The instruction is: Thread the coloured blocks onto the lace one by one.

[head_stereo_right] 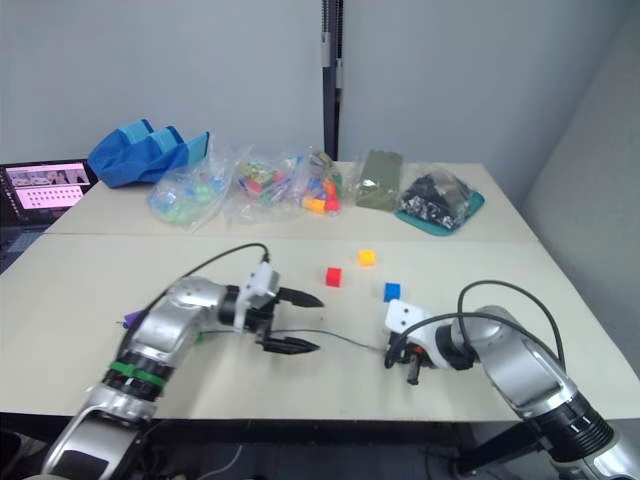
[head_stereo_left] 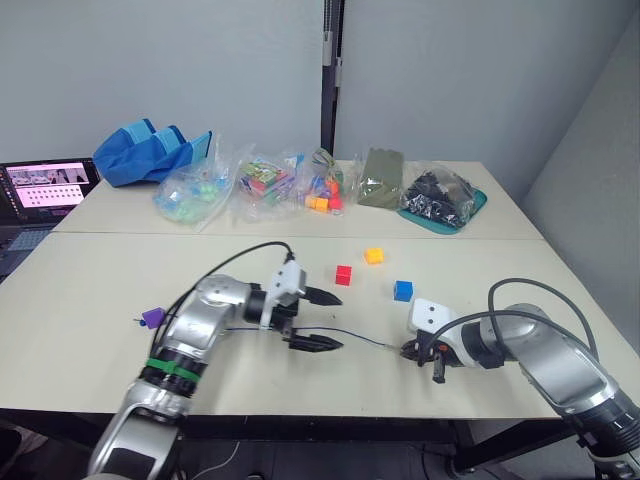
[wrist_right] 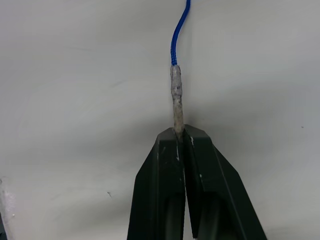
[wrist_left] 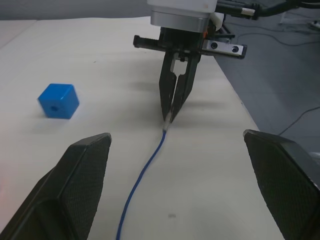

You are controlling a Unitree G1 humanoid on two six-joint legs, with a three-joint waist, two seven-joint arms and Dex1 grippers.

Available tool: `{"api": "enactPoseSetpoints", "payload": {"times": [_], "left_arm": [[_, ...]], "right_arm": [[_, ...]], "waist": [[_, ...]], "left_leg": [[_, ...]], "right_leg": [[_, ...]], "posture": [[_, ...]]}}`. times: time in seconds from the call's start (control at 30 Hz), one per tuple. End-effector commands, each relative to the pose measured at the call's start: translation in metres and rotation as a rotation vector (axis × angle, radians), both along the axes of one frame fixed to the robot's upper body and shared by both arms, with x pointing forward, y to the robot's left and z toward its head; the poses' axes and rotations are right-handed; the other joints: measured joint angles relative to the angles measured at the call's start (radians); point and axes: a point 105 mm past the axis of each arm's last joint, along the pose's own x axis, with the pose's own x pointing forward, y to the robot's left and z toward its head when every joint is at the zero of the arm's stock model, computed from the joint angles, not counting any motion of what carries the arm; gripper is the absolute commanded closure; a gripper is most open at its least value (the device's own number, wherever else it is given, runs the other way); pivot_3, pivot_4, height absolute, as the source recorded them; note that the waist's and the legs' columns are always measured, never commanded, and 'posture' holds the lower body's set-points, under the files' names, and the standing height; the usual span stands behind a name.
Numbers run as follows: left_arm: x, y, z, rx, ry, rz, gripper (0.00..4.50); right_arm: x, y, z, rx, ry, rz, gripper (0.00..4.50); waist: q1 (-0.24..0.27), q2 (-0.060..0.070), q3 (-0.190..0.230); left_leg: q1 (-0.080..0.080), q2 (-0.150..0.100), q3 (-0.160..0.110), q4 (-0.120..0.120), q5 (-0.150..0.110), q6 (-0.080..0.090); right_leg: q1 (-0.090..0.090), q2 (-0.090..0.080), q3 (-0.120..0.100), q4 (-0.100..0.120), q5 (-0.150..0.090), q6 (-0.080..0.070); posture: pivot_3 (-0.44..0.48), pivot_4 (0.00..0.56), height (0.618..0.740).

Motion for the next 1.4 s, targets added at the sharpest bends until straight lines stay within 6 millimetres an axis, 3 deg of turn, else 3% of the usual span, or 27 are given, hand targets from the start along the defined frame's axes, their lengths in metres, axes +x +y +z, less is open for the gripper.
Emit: {"api": "enactPoseSetpoints", "payload": {"times": [0.03,0.27,0.5,0.7,0.97,1.2,1.23,1.27,1.4], "left_arm": [[0.0,-0.018,-0.013,0.014,-0.03,-0.03,0.03],[-0.005,-0.047,-0.035,-0.01,0.042,-0.043,0.03],[-0.001,-0.049,-0.048,0.037,0.03,-0.011,2.11],[0.0,-0.049,-0.048,0.033,0.04,-0.011,2.11],[-0.008,-0.056,-0.046,0.034,0.041,-0.061,4.46],[-0.005,-0.059,-0.04,0.007,0.048,-0.055,4.46],[-0.005,-0.058,-0.04,0.009,0.05,-0.056,4.5],[-0.005,-0.057,-0.04,0.01,0.051,-0.057,4.5],[-0.002,-0.049,-0.039,0.023,0.042,-0.044,4.5]], "right_arm": [[-0.003,0.009,0.009,-0.002,-0.021,0.044,4.5],[-0.006,0.008,0.01,-0.008,-0.018,0.039,4.5],[-0.008,0.006,0.01,-0.011,-0.011,0.028,4.5],[-0.008,0.003,0.009,-0.019,-0.012,0.026,4.5],[-0.008,0.006,0.009,-0.012,-0.015,0.028,4.5],[-0.012,0.007,0.009,-0.001,-0.002,0.013,4.5],[-0.013,0.007,0.01,0.01,0.005,0.005,3.84],[-0.013,0.007,0.011,0.018,0.01,-0.001,3.83],[-0.02,-0.008,0.017,-0.015,-0.011,-0.024,2.55]], "waist": [[0.001,0.0,0.0],[0.002,0.0,0.0],[0.002,0.0,0.0],[0.003,0.0,0.0],[0.003,0.0,0.0],[0.004,0.0,0.0],[0.004,0.0,0.0],[0.004,0.0,0.0],[0.01,0.0,0.0]], "left_leg": [[0.0,0.0,0.0,0.0,0.0,0.0],[-0.001,0.0,0.0,0.0,0.0,0.0],[-0.001,0.0,0.0,0.0,0.0,0.0],[-0.001,0.0,0.0,0.0,0.0,0.0],[-0.001,0.0,0.0,0.0,0.0,0.0],[-0.001,-0.001,0.0,0.0,0.0,0.0],[-0.001,-0.001,0.0,0.0,0.0,0.0],[-0.001,-0.001,0.0,0.0,0.0,0.0],[-0.002,-0.001,0.0,0.0,0.0,0.0]], "right_leg": [[0.0,0.0,0.0,0.0,0.0,0.0],[0.0,0.0,0.0,-0.001,0.0,0.0],[-0.001,0.0,0.0,-0.001,0.0,0.0],[0.0,0.0,0.0,-0.001,0.0,0.0],[0.0,0.0,0.0,-0.001,0.0,0.0],[0.0,0.0,0.0,-0.001,0.0,0.0],[0.0,0.0,0.0,-0.001,0.0,0.0],[0.0,0.0,0.0,-0.001,0.0,0.0],[0.0,0.0,0.0,-0.001,0.0,0.0]], "posture": [[0.0,0.15,0.74],[0.0,0.15,0.74],[0.0,0.15,0.74],[0.0,0.15,0.74],[0.0,0.15,0.74],[0.0,0.15,0.74],[0.0,0.15,0.74],[0.0,0.15,0.74],[0.0,0.15,0.74]]}}
